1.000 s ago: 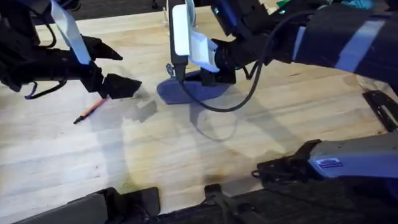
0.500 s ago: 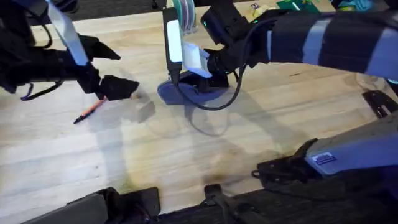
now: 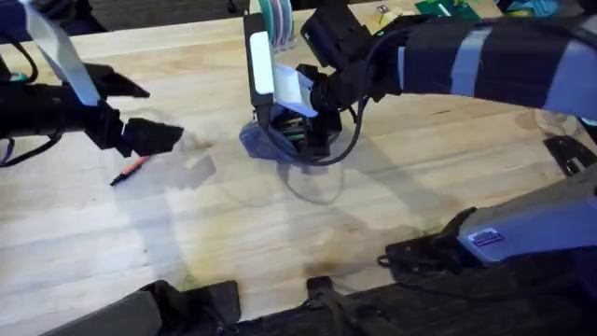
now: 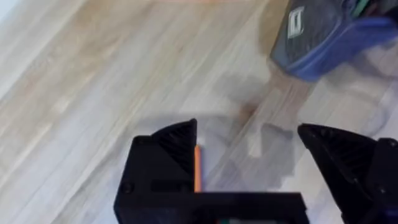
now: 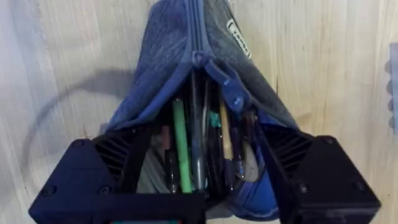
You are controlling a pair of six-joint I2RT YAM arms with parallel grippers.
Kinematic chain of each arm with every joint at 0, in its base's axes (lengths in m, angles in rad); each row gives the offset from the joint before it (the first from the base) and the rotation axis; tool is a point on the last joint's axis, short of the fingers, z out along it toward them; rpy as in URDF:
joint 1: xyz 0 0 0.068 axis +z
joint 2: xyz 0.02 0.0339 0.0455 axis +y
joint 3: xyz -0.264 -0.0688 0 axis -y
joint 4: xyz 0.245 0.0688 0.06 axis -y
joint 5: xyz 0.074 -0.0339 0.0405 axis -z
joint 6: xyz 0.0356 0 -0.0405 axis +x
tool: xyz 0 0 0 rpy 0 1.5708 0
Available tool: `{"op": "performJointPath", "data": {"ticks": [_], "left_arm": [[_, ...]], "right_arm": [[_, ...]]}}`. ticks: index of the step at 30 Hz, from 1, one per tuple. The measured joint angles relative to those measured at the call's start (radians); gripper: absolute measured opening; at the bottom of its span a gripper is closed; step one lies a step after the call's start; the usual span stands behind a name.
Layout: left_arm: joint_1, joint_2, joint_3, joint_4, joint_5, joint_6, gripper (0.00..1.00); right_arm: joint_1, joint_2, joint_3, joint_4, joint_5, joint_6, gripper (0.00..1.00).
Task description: Unzip the bag, pick up the pens from the table one at a time and place them inside, then zip the bag closed.
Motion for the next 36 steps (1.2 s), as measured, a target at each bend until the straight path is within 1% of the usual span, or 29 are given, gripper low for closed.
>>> {"op": "performJointPath", "data": {"ticks": [8, 16, 21, 25, 32, 36], "left_arm": [[0.000, 0.000, 0.000, -0.050, -0.242, 0.001, 0.993], [0.000, 0.002, 0.000, -0.069, -0.422, 0.001, 0.993], [-0.003, 0.029, 0.000, -0.067, -0.476, 0.000, 0.993], [-0.019, 0.069, 0.000, -0.066, -0.514, 0.001, 0.993], [-0.054, 0.173, 0.000, -0.061, -0.574, 0.000, 0.994], [-0.060, 0.238, 0.000, -0.059, -0.599, 0.000, 0.994]], "right_arm": [[0.000, 0.000, 0.000, 0.001, 0.000, 0.000, 0.998], [0.000, 0.000, 0.000, 0.001, 0.000, 0.000, 0.998], [0.000, 0.000, 0.000, 0.001, 0.000, 0.000, 0.998], [0.000, 0.000, 0.000, 0.001, 0.000, 0.000, 0.998], [0.000, 0.000, 0.000, 0.001, 0.000, 0.000, 0.998], [0.000, 0.000, 0.000, 0.001, 0.001, 0.000, 0.998]]}}
